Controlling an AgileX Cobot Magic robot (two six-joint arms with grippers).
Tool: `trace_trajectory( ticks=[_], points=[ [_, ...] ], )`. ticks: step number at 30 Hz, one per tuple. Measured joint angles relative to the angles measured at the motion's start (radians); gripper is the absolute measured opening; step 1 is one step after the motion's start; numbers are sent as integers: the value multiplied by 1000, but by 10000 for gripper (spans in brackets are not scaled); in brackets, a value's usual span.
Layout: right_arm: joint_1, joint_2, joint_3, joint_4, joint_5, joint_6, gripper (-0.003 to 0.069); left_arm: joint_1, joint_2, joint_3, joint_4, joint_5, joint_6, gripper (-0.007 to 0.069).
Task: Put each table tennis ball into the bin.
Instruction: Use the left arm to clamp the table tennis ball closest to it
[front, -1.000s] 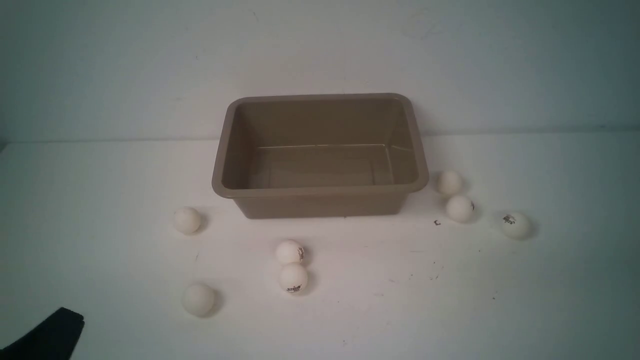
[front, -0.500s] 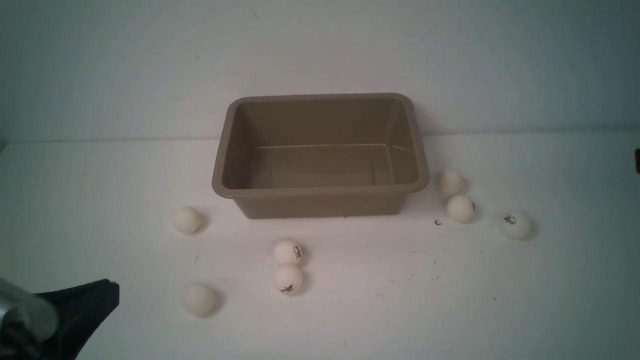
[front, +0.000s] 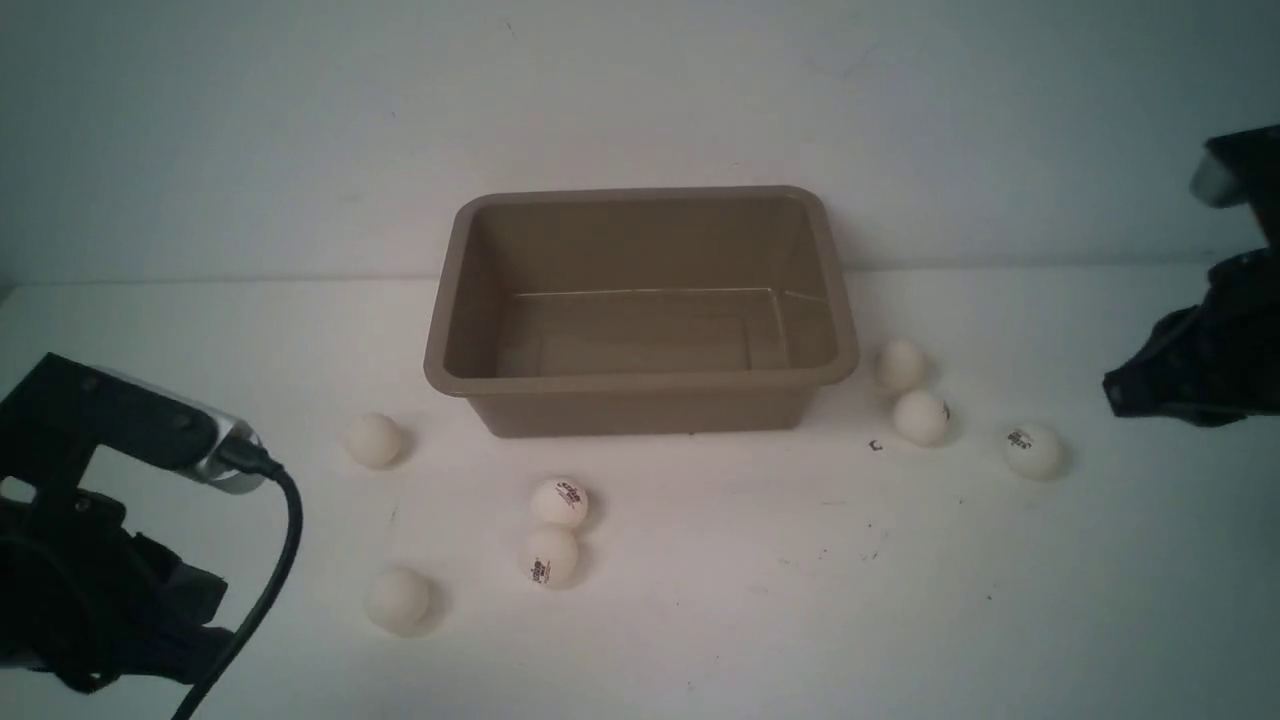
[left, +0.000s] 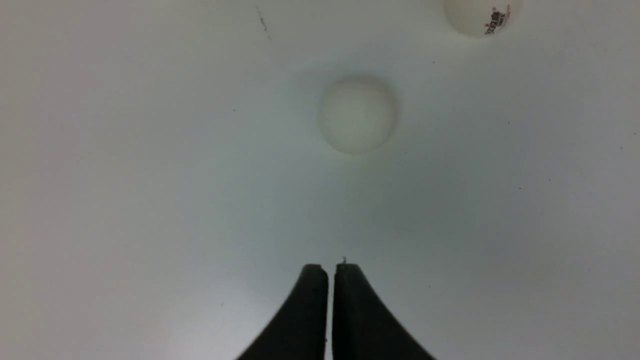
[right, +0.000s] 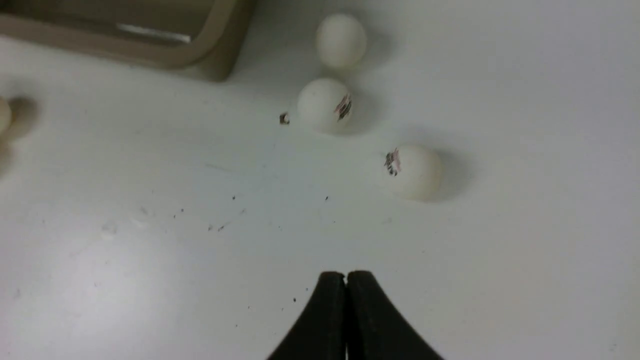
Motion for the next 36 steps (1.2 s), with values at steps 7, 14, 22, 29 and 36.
trace_trajectory(
  ticks=[7,14,22,29,36],
  points=[
    [11,9,-44,-11,3,1,-12,0,93,0,-313,-14,358,246],
    [11,10,-45,-14,3,1,-12,0,178,-4,-418,-125,465,498],
    [11,10,-45,-14,3,1,-12,-8,333,-16,-468,-168,477,532],
    [11,10,-45,-14,3,1,-12,-63,445,-67,-492,-186,499,532],
    [11,10,-45,-14,11,1,-12,-95,504,-111,-496,-195,499,529]
  ],
)
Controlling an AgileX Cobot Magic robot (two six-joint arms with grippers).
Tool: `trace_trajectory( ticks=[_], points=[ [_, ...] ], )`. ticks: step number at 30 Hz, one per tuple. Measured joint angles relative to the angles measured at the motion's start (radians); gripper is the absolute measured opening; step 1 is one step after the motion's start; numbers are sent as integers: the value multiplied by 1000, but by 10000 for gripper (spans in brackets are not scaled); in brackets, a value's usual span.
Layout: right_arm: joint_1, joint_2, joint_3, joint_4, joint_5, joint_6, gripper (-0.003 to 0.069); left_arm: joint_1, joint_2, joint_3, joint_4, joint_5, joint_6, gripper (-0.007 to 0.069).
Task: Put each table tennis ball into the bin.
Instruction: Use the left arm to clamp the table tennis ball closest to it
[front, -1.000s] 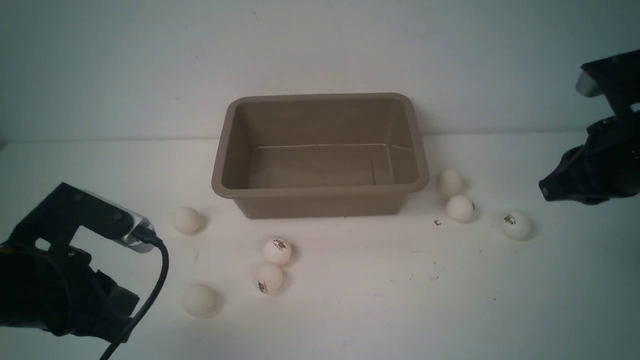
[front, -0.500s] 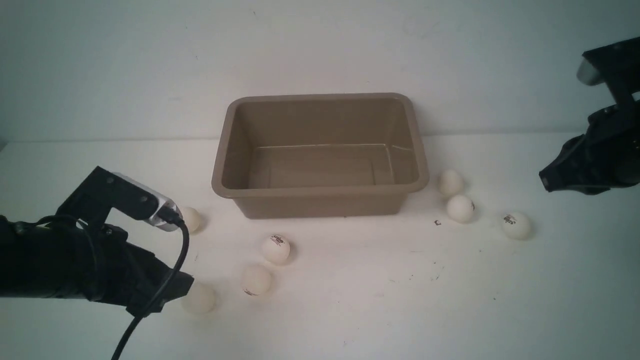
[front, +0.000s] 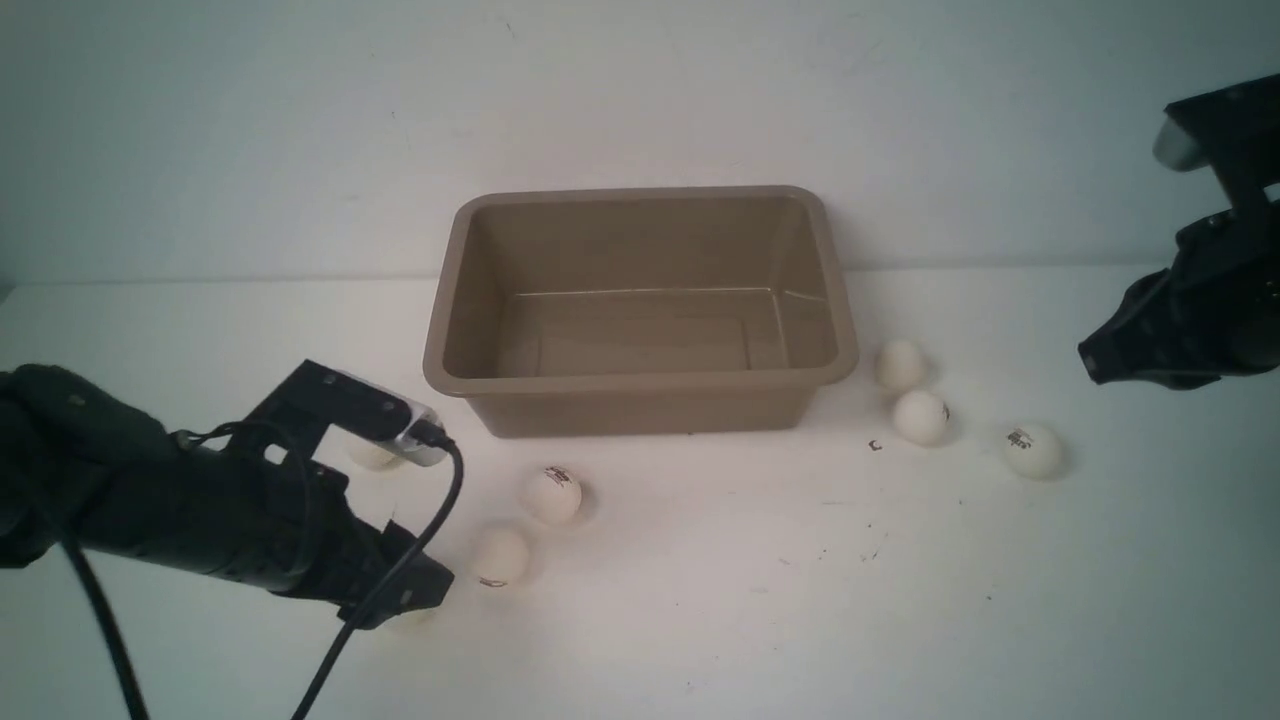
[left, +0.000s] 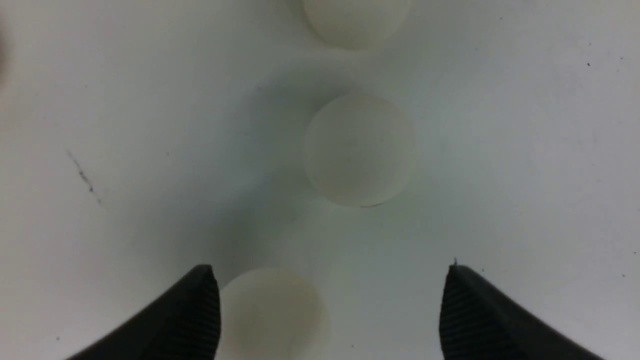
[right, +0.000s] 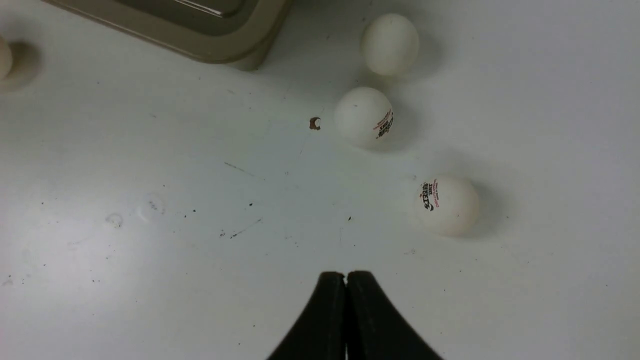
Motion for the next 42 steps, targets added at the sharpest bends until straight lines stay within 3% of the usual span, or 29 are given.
trace_trajectory(
  ticks=[10,30,42],
  points=[
    [0,0,0,0,3,0,-12,-5,7,-9,22,-22,0,489],
    [0,0,0,-1,4,0,-12,-6,10,-9,113,-31,-67,489],
    [0,0,0,0,15,0,-12,-6,125,-10,103,-54,-81,472]
  ],
)
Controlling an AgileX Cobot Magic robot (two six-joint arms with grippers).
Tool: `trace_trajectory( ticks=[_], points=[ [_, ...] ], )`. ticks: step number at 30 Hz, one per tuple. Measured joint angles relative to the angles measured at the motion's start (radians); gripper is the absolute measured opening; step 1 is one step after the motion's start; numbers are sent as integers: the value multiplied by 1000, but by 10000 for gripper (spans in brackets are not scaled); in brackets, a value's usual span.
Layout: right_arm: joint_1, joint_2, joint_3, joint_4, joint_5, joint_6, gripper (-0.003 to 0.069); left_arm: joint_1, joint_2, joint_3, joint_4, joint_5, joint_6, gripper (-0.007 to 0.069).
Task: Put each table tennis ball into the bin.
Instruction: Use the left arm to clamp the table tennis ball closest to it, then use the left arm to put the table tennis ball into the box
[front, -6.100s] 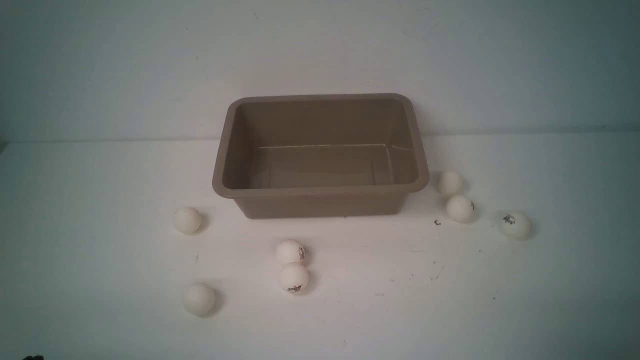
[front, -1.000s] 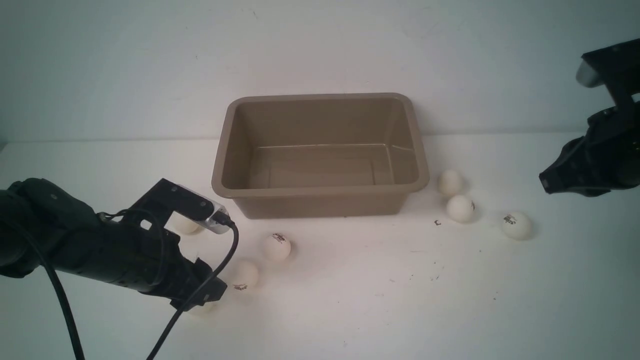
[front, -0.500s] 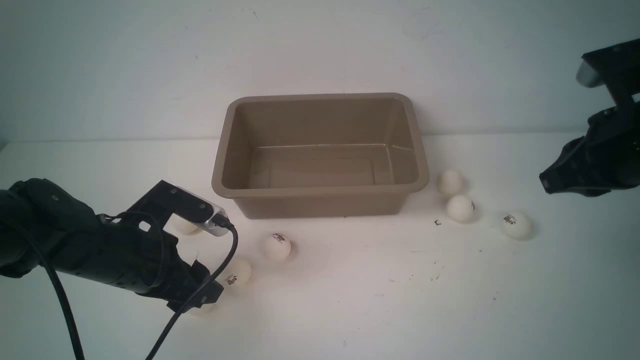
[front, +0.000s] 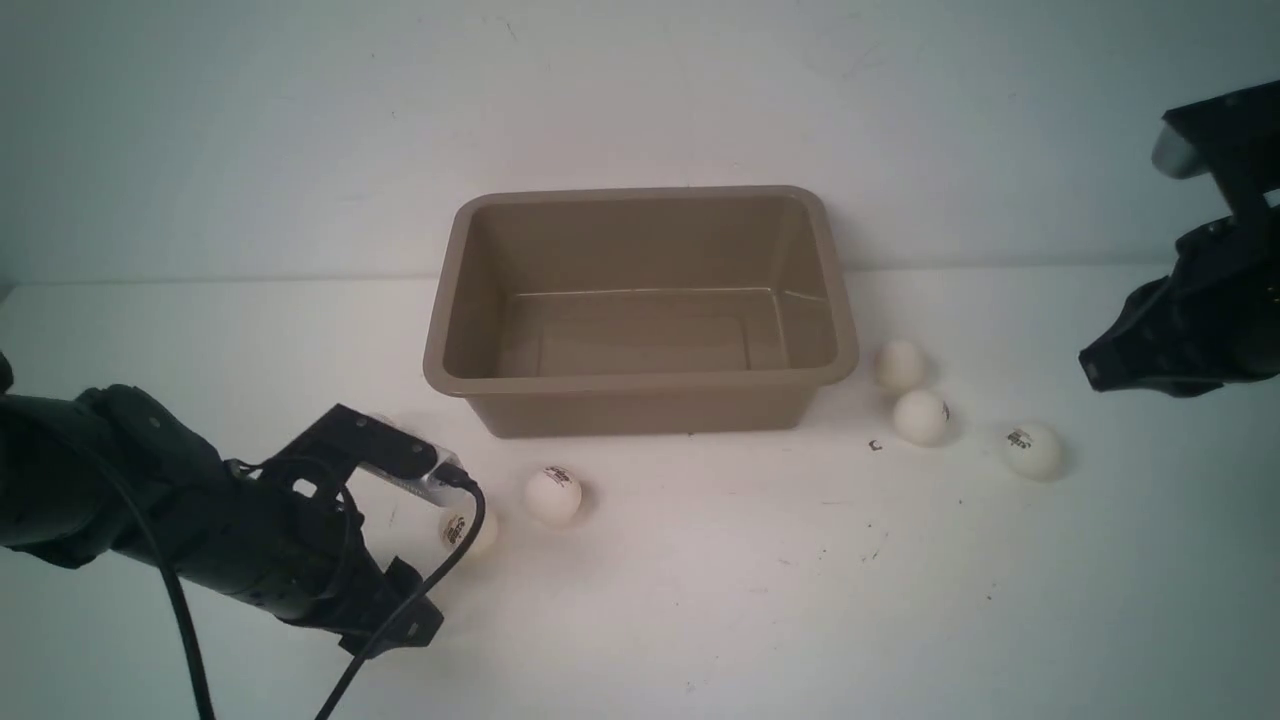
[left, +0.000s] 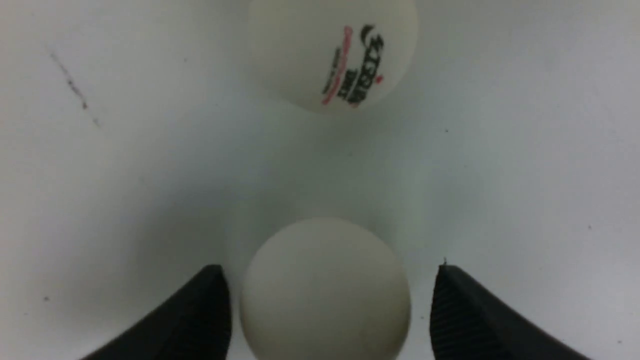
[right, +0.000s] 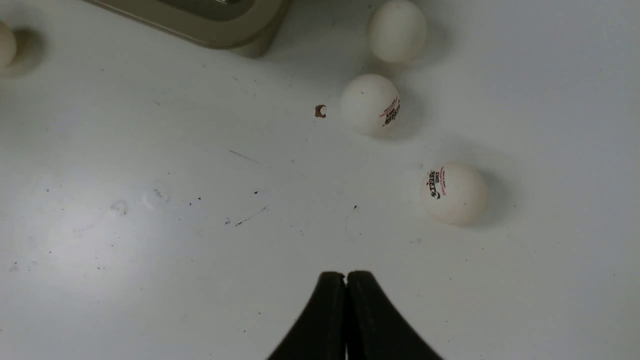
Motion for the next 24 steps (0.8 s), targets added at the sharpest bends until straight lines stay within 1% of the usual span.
trace_trajectory(
  ticks=[3,5,10,13,15,17,19,24],
  points=[
    [0,0,0,0,0,0,-12,0,7,-2,-39,-19,-1,412],
    [0,0,0,0,0,0,-12,0,11,-4,-66,-24,-1,348],
    [0,0,0,0,0,0,-12,0,2,-4,-79,-5,-12,352],
    [0,0,0,0,0,0,-12,0,-38,-4,-74,40,-54,352],
    [0,0,0,0,0,0,-12,0,-125,-4,-53,74,-109,352],
    [0,0,0,0,0,0,-12,0,-163,-10,-39,84,-131,352],
    [0,0,0,0,0,0,-11,0,-247,-61,-2,76,-156,352],
    [0,0,0,0,0,0,-11,0,-222,-227,9,28,-166,352]
  ],
)
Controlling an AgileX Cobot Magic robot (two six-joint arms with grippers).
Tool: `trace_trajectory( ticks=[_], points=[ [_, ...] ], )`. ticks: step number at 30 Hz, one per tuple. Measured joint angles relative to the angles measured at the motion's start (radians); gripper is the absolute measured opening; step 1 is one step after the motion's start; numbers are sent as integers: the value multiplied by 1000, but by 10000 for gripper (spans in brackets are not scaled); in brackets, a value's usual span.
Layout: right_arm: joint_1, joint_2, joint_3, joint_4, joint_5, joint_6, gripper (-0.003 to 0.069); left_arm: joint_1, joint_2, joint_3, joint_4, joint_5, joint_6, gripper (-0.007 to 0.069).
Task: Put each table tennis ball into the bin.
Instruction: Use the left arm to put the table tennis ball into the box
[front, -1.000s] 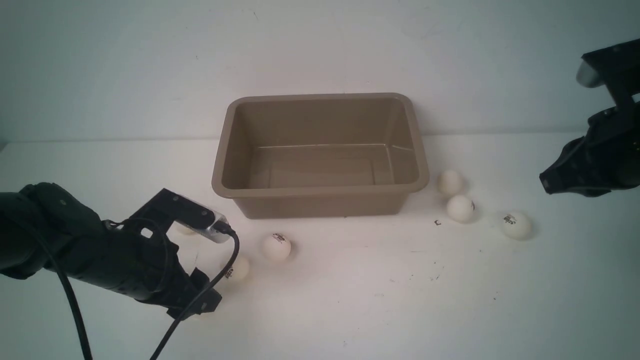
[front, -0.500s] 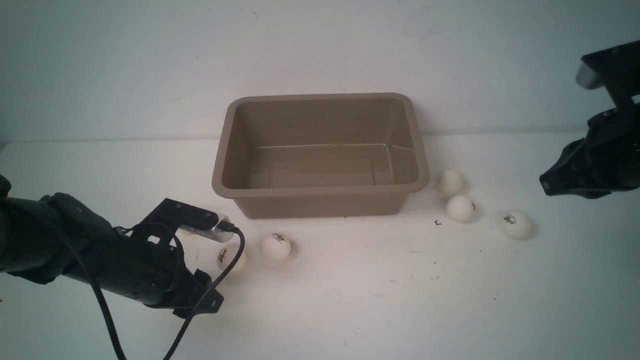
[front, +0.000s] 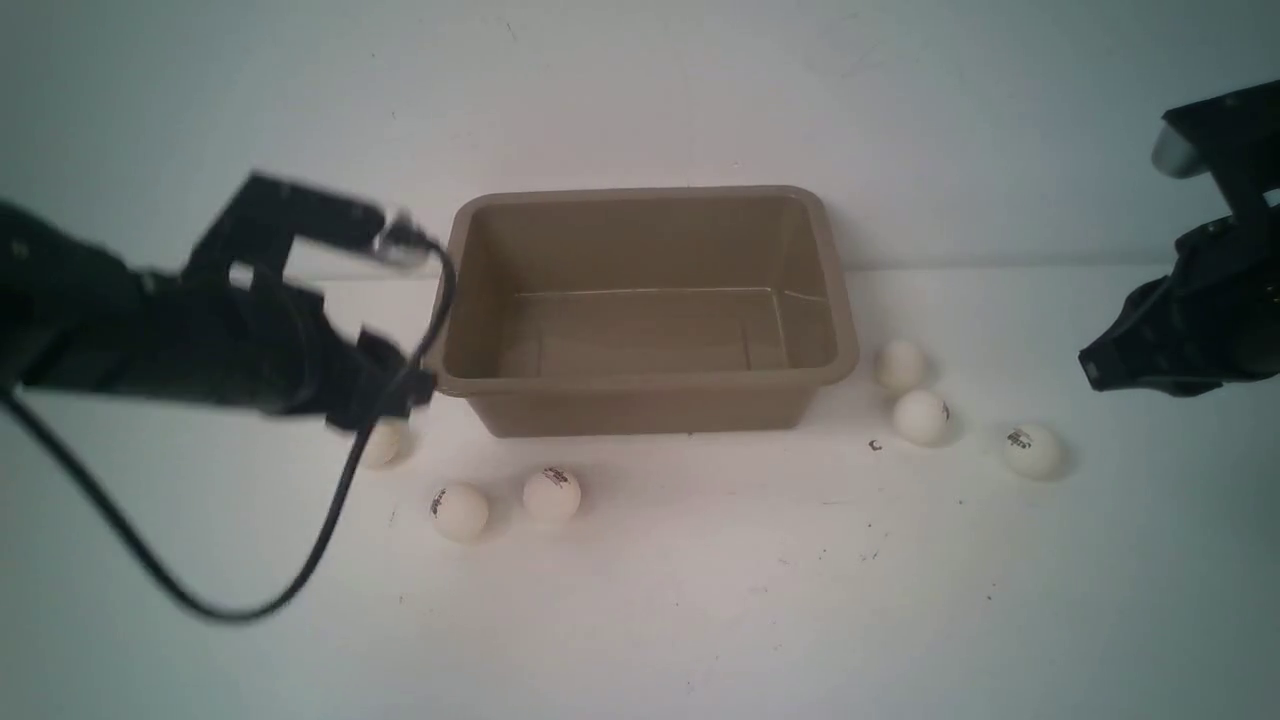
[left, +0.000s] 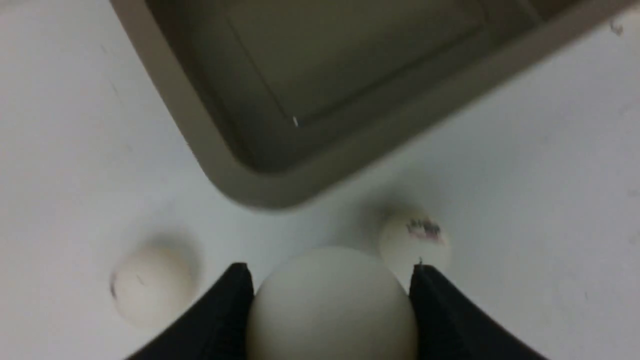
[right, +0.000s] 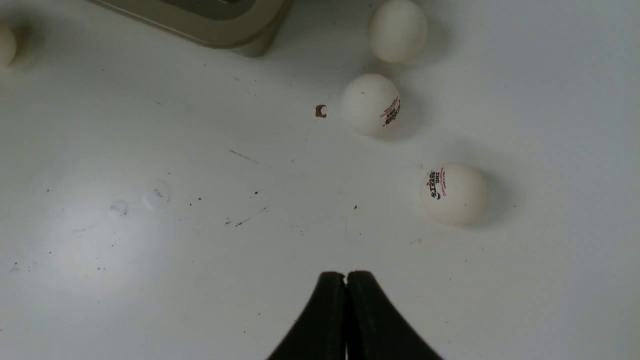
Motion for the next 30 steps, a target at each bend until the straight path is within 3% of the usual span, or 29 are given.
trace_trajectory(
  ticks=[10,16,19,23,26,30],
  points=[
    [0,0,0,0,0,0,-11,-69,433,-479,100,145,-34,352],
    [0,0,0,0,14,0,-11,-90,525,-634,191,277,29,356],
    [0,0,0,0,20,0,-11,-90,533,-662,198,284,36,399],
    [0,0,0,1,35,0,-11,-90,535,-696,215,306,31,572],
    [0,0,0,3,37,0,-11,-90,523,-718,268,354,4,611],
    [0,0,0,3,39,0,-11,-89,468,-732,413,462,-111,606]
  ],
)
